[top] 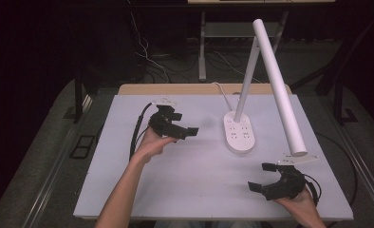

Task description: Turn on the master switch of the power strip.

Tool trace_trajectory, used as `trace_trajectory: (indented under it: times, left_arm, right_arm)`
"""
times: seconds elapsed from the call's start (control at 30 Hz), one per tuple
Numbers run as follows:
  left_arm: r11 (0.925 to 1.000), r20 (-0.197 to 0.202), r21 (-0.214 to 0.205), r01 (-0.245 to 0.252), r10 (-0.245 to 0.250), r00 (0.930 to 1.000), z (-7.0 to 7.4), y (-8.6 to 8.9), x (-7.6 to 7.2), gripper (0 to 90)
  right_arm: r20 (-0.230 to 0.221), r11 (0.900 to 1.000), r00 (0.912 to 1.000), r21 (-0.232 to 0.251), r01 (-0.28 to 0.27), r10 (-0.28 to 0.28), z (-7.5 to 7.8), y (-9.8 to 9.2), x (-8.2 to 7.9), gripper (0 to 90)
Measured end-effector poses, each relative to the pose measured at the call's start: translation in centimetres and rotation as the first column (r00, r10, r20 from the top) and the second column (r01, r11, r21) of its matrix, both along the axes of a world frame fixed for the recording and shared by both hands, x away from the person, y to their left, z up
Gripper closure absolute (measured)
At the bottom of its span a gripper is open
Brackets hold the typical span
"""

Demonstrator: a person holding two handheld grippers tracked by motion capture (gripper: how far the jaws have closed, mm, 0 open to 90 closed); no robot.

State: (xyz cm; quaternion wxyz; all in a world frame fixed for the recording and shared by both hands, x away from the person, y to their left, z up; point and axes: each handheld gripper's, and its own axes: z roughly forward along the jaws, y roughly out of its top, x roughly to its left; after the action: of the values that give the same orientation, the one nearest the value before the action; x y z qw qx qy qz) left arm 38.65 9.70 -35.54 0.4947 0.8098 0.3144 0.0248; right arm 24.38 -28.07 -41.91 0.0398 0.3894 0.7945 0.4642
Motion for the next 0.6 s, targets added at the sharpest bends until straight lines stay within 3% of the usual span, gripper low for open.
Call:
trace_trajectory:
  times: [0.6]
  left_arm:
    - [0.9977, 0.024, -0.029, -0.062, 0.063, 0.9977, -1.6, 3.3, -4.8, 0.0]
  right_arm:
    - [-0.008, 1.0, 1.0, -0.002, -0.004, 0.004, -0.1, 0.3, 0.0, 0.4]
